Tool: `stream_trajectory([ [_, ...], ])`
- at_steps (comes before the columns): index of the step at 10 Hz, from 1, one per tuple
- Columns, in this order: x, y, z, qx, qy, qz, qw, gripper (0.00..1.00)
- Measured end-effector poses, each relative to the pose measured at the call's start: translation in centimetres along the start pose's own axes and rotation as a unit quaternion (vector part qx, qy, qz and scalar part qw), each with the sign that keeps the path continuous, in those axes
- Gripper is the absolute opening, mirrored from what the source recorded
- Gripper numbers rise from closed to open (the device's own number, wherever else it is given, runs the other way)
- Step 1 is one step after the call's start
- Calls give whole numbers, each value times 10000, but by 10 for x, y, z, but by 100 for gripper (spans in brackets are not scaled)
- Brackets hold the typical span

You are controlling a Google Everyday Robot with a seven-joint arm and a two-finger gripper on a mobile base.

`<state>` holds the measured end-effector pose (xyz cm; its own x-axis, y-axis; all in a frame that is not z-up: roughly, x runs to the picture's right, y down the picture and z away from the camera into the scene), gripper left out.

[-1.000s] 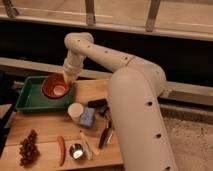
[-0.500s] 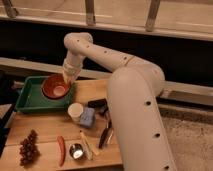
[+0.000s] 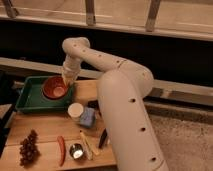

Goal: Stack bowls into tray

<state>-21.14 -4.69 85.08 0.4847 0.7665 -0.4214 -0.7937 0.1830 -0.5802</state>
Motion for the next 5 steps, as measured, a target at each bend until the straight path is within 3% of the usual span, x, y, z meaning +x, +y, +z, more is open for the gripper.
stream_trajectory([
  [2,-12,-6,8,-4,-58,95,9999,0],
  [5,-12,-11,35,-136,5,288,9995,0],
])
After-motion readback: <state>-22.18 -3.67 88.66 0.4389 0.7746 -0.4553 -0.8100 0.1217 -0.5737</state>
